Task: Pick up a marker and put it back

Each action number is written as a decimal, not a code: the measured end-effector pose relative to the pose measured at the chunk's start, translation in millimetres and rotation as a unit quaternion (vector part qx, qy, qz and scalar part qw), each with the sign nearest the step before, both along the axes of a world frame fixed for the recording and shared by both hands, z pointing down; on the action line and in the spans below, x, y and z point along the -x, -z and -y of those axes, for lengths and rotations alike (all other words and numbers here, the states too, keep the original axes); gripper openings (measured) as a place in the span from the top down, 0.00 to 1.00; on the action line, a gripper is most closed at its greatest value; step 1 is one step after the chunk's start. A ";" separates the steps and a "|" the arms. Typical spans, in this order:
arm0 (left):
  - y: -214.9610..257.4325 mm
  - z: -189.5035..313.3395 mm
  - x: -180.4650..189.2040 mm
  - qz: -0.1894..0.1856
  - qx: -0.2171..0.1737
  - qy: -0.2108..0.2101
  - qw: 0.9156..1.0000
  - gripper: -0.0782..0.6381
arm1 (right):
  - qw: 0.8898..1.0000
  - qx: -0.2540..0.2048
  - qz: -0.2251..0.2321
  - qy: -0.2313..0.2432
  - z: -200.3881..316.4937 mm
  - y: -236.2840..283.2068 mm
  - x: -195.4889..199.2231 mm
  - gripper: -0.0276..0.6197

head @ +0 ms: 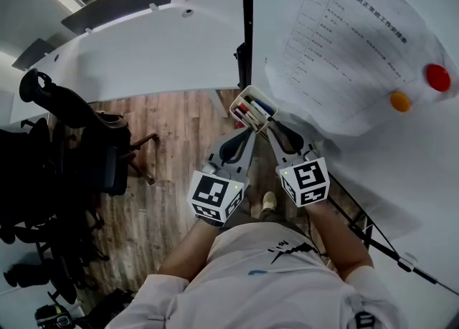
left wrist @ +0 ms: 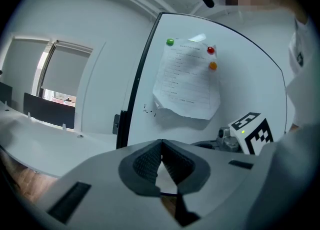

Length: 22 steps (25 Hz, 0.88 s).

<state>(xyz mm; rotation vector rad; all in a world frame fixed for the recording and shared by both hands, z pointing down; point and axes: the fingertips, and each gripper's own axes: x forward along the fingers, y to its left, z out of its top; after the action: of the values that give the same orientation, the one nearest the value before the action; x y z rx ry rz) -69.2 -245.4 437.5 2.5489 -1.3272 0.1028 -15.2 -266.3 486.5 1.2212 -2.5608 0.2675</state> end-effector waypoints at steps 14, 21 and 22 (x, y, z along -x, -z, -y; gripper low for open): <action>62.5 -24.0 -13.9 -0.002 -0.056 0.025 0.998 0.88 | 0.974 -0.001 0.203 0.105 -42.8 123.3 4.5 0.93; 72.1 -34.7 -18.9 -0.003 -0.060 0.039 0.997 0.88 | 0.975 -0.025 0.186 0.119 -54.6 134.1 -1.7 0.94; 73.1 -36.5 -19.7 -0.003 -0.061 0.040 0.997 0.88 | 0.975 -0.027 0.184 0.122 -56.8 134.7 -1.9 0.94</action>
<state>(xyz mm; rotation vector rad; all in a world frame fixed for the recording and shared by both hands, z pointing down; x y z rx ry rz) -49.5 -208.9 364.3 2.5874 -1.4741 -0.0009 -13.3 -209.5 351.8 0.9298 -3.0196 0.4035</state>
